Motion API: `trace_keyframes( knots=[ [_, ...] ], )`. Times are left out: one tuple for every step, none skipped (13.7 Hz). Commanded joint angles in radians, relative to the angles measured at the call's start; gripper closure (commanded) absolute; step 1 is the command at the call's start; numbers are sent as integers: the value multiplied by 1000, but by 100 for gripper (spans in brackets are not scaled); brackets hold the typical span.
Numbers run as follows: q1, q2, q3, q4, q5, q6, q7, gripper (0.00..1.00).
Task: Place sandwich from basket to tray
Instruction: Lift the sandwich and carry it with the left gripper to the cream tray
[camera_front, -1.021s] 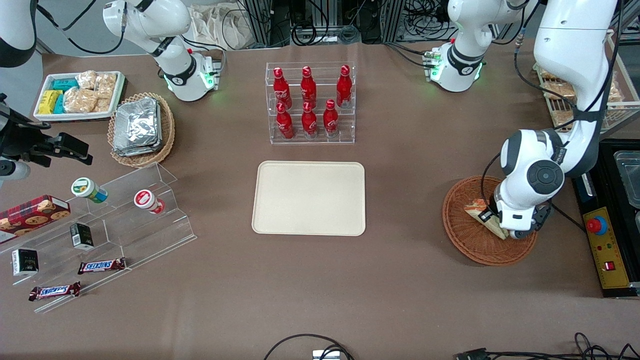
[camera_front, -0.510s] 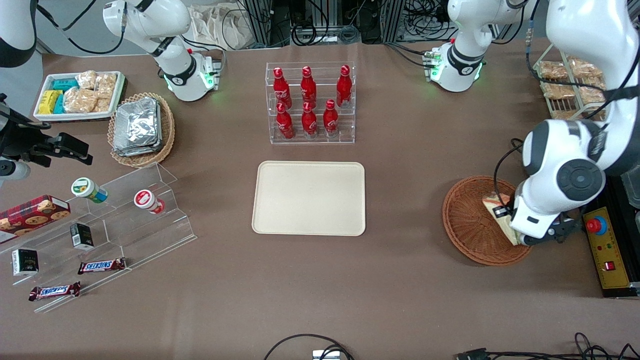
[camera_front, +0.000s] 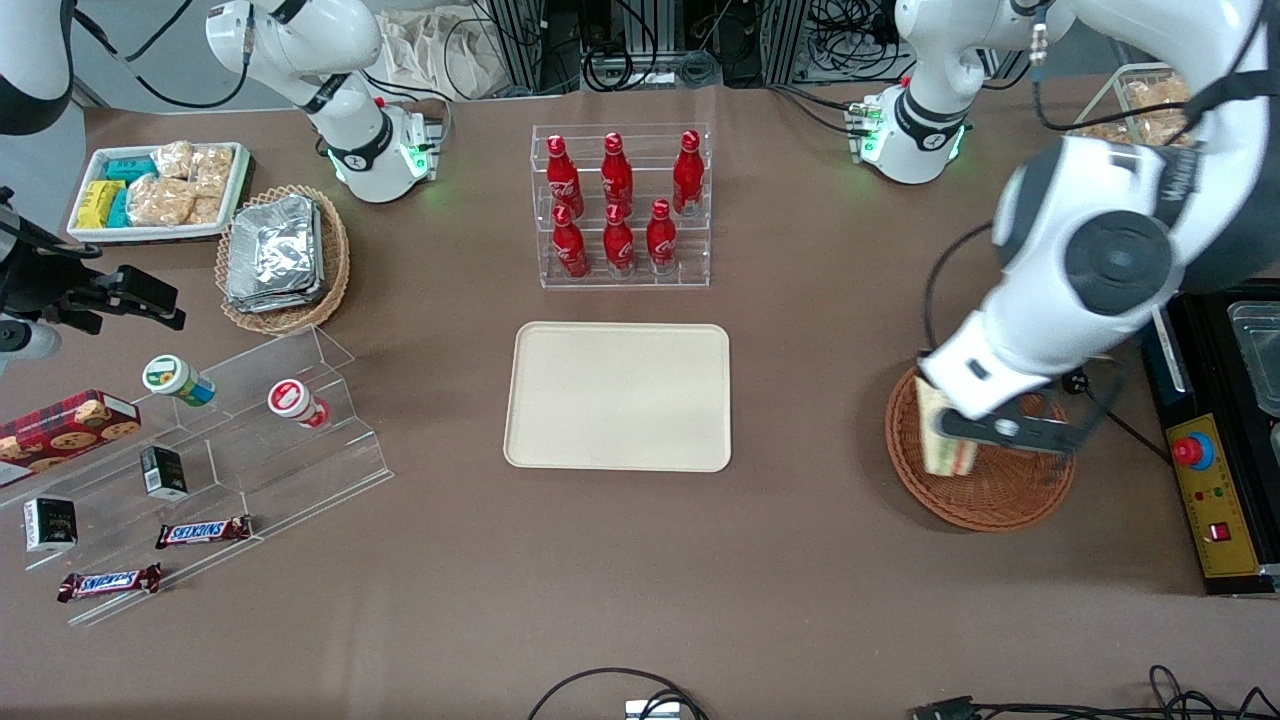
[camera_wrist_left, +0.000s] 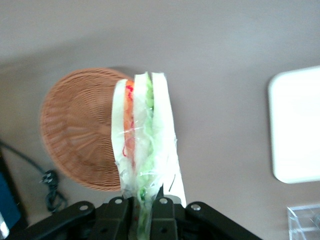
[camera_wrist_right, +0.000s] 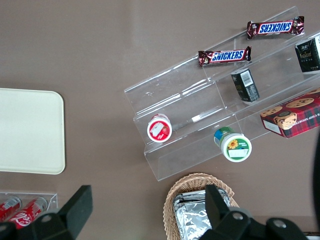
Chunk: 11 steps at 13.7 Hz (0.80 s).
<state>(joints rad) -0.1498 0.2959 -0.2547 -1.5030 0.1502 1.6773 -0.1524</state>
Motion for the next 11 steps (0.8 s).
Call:
trace_keyframes(
  knots=[
    [-95, 48, -73, 17, 3, 2, -195, 100],
    [-149, 75, -77, 15, 5, 39, -275, 100],
    [-175, 103, -78, 15, 5, 73, -312, 100],
    [-200, 136, -78, 15, 5, 108, -337, 100],
    [-232, 173, -78, 13, 18, 152, -384, 100],
    [-255, 208, -78, 9, 50, 200, -430, 100],
    [-283, 233, -78, -12, 93, 237, -473, 100],
    [-293, 255, -78, -51, 141, 290, -510, 100],
    [-298, 271, -78, -101, 176, 365, -545, 100],
    [-298, 279, -78, -141, 193, 442, -573, 100],
    [-298, 294, -78, -163, 196, 494, -582, 100]
  ],
)
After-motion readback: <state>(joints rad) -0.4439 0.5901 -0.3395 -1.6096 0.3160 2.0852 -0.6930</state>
